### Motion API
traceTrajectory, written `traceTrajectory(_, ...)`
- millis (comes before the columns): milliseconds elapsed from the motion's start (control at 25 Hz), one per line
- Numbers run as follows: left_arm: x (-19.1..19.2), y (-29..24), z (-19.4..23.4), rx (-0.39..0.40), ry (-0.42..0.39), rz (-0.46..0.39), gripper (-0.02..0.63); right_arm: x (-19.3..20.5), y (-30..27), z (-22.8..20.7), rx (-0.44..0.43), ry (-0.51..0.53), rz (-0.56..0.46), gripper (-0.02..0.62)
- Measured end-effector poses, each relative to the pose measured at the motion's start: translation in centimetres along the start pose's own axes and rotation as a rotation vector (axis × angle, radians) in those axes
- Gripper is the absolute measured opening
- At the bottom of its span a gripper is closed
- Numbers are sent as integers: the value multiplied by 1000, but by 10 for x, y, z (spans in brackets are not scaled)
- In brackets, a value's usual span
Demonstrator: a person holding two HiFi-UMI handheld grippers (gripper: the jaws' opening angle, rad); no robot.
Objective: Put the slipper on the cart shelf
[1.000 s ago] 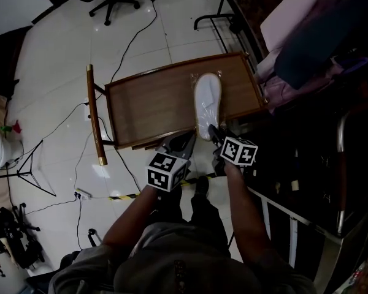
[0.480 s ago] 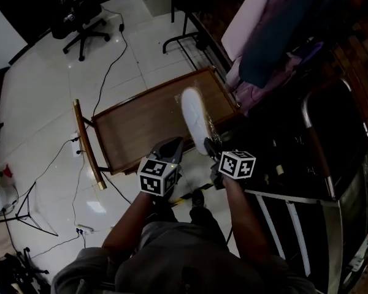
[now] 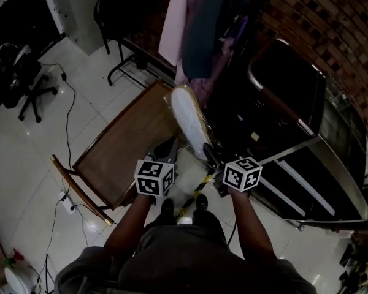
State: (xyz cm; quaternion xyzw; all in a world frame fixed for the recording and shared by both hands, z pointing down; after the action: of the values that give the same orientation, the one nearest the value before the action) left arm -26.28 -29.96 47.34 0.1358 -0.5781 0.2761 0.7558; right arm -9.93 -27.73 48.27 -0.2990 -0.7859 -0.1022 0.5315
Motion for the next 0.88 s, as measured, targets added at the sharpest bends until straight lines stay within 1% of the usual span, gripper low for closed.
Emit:
traceTrajectory(200,8,-19,-62,176,-24,17,8,-23,79,-6,117,35,-123,55)
traceTrajectory(280,16,-25,-91,232,-35,34,8,-25,115,-10,161,34,-168,55)
traceTrajectory(360,26,-30,-121,280,-41,52,8,-23,150,-14,205,40,-193,55)
traceTrajectory(560,53,-30,-197,355,-49,84,8,-12,237,-24,277,40,-230,55)
traceTrajectory(880,95,-12,-324,452,-95,135,8,15,379,-40,346,14,-275,55)
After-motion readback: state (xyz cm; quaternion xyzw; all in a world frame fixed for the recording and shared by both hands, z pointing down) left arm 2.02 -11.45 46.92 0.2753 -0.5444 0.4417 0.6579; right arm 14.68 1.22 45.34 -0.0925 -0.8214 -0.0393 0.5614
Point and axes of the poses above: the fingertips, and each gripper's own axes: y backward along the fingers, z to its left, x out of its underside, the point moved 5 cm from there along y, backward along the fingers, and after that the axes turned 12 degrees about -z, right-handed, at the moved point
